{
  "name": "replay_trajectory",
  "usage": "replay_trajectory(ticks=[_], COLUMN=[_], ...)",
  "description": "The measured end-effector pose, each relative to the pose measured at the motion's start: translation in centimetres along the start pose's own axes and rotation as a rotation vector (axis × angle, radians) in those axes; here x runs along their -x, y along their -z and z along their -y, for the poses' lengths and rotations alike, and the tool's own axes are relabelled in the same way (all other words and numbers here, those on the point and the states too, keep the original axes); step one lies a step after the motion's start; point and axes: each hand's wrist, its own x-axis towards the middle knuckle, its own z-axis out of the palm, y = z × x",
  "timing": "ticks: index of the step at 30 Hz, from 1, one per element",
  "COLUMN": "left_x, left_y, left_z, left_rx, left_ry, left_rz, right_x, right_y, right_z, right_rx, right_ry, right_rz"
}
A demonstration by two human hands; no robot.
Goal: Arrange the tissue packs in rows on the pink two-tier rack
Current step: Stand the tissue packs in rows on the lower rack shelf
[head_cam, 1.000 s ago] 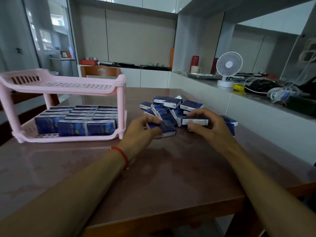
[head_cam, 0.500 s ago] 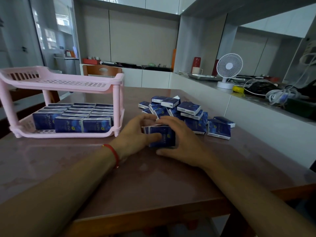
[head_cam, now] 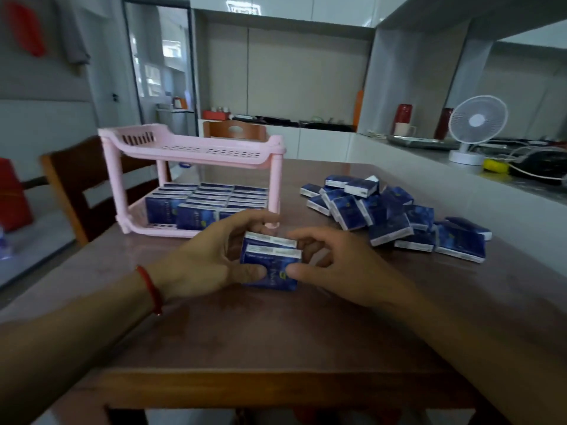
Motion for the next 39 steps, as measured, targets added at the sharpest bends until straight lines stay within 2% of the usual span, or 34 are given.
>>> replay_trajectory(ticks=[7,9,11,13,15,16,19,21,27,33,39], left_x=[3.3,4.5,5.5,6.0,5.9,5.7,5.2,5.3,5.3,5.3,5.1], left_y=[3.1,4.4,6.5,8.9,11.1,12.1,13.4,13.6,13.8,13.6,13.5], left_z=[0.8,0.9,1.0,1.2,1.9,2.6,4.9,5.7,6.1,6.1,5.6], left_rx=[-0.054,-0.116,-0.265,-0.462,-0.610,-0.650,-0.585,-0.509,-0.505,-0.461,-0.398], left_ry=[0.047,0.014,-0.068,-0.096,-0.009,0.064,0.278,0.353,0.310,0.313,0.326], left_rz=[-0.017,-0.067,-0.297,-0.691,-1.000,-1.069,-1.037,-0.999,-0.938,-0.878,-0.862], right_x=[-3.5,-4.4,-5.4,-6.6,-8.0,-8.9,-11.9,-13.6,-16.8,-18.6,-19.1], right_y=[-3.1,-3.8,-4.3,-4.8,-5.5,-6.0,-7.7,-9.3,-13.6,-13.6,-12.6], right_z=[2.8,3.5,4.1,5.1,6.5,7.2,9.3,9.9,9.5,9.4,8.6], right_rx=[0.000,0.003,-0.018,-0.068,-0.051,-0.022,0.018,0.017,0.098,0.077,0.093], right_ry=[-0.014,-0.018,-0.002,0.025,0.050,0.063,0.092,0.099,0.102,0.090,0.013], right_rz=[0.062,0.063,0.022,-0.053,-0.113,-0.133,-0.161,-0.188,-0.316,-0.265,-0.125])
